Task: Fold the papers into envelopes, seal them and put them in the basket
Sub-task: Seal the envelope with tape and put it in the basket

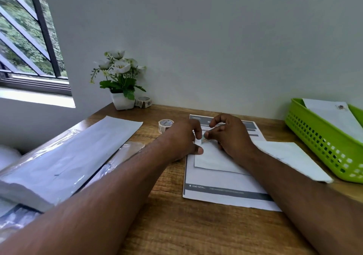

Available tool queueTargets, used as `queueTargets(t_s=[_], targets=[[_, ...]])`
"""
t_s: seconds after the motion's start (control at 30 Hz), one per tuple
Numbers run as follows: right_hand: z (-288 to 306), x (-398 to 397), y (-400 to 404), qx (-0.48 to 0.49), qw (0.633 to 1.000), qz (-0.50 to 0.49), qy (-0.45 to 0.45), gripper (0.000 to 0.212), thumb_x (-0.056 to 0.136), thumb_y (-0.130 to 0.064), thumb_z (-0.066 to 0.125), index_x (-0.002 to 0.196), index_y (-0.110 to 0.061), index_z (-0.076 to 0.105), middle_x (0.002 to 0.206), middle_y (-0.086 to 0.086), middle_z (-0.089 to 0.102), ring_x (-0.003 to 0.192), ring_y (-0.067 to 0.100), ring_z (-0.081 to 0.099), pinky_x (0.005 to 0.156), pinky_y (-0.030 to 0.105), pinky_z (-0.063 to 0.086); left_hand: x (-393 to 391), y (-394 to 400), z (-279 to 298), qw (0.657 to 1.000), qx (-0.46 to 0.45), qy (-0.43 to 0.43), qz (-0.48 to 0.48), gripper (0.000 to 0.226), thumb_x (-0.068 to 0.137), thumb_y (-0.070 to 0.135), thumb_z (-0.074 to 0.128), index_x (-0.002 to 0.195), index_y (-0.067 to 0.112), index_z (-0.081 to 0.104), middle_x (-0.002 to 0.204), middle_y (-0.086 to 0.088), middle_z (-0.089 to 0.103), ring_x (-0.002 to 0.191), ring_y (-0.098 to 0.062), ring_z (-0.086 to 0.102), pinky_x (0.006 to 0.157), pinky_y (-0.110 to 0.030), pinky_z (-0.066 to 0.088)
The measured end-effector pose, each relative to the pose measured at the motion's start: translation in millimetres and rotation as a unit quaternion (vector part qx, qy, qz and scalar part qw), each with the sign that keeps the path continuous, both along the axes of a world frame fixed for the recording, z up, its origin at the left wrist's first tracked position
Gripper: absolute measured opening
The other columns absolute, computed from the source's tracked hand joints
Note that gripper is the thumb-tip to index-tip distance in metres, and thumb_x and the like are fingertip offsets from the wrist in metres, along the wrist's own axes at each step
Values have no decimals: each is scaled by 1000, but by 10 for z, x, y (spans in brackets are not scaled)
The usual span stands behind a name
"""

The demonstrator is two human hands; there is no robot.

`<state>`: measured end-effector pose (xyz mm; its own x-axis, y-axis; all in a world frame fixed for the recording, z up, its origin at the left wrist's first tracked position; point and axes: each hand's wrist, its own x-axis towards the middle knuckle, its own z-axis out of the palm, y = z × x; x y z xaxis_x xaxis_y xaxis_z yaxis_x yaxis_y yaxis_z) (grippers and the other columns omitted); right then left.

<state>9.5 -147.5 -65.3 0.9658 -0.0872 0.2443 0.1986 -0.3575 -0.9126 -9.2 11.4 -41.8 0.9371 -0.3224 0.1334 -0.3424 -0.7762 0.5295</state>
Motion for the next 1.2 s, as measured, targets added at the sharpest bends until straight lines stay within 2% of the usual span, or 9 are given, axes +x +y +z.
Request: queueTargets(t_s=[0.1, 0.27, 0.57, 0.67, 0.87, 0.97, 1.07, 1.13, 1.2], targets=[[-13, 9, -7, -24, 1000, 7, -13, 22, 70, 5, 75, 78, -10, 59, 63, 11, 69, 36, 10, 44, 39, 18, 33, -7, 0, 11, 1000, 4, 2, -1, 36, 75, 21, 81, 105, 19, 61, 103, 3, 61, 93, -12, 57, 79, -26, 48], [-44, 25, -1, -85, 996, 0, -38, 19, 69, 4, 74, 76, -8, 61, 64, 8, 69, 37, -3, 50, 44, 19, 36, -41, -24, 55, 999, 42, -5, -11, 41, 80, 21, 77, 119, 16, 66, 116, -1, 64, 107, -15, 58, 90, -25, 45], [-72, 71, -17, -120, 990, -36, -58, 22, 65, -8, 82, 67, -13, 61, 63, 9, 67, 44, 11, 49, 52, 23, 41, -19, -46, 63, 997, 77, -1, -10, 45, 84, 25, 73, 126, 13, 62, 132, -2, 61, 119, -17, 56, 88, -19, 37], [-89, 76, -26, -130, 989, -36, -64, 21, 67, -8, 81, 67, -13, 61, 63, 8, 67, 44, 11, 49, 53, 24, 41, -16, -53, 66, 996, 90, 0, -16, 44, 86, 24, 71, 128, 15, 61, 131, -4, 61, 118, -18, 56, 85, -20, 38], [-115, 98, -32, -152, 985, -38, -72, 23, 63, -11, 81, 68, -18, 59, 65, 4, 66, 50, 14, 52, 57, 30, 47, 18, -58, 34, 991, 129, -2, -29, 36, 88, 25, 68, 124, 20, 66, 128, -1, 63, 116, -18, 57, 99, -27, 43], [-132, 98, -26, -168, 982, -47, -74, 31, 60, -16, 80, 79, -24, 58, 70, 0, 68, 67, 19, 62, 66, 35, 51, 51, -75, 8, 987, 160, 4, -31, 29, 90, 29, 65, 116, 18, 70, 116, -3, 67, 104, -20, 61, 95, -35, 49], [-109, 88, -41, -184, 977, -60, -86, 41, 59, -15, 83, 89, -24, 57, 82, -4, 62, 79, 16, 56, 66, 28, 42, 59, -90, 10, 986, 166, 10, -25, 29, 90, 30, 65, 115, 17, 68, 113, -3, 67, 101, -20, 61, 93, -41, 51], [-92, 99, -47, -200, 975, -55, -79, 35, 60, -16, 84, 85, -21, 59, 83, -3, 58, 78, 14, 52, 65, 26, 38, 66, -94, 14, 985, 170, 12, -27, 31, 90, 29, 64, 118, 16, 66, 114, -3, 67, 102, -20, 61, 94, -41, 51], [-82, 123, -54, -201, 978, -32, -46, 22, 64, -17, 82, 76, -20, 64, 77, -3, 60, 73, 14, 55, 67, 30, 42, 72, -86, 21, 984, 174, 17, -35, 32, 91, 28, 63, 119, 15, 66, 115, -3, 68, 103, -18, 62, 94, -37, 51]])
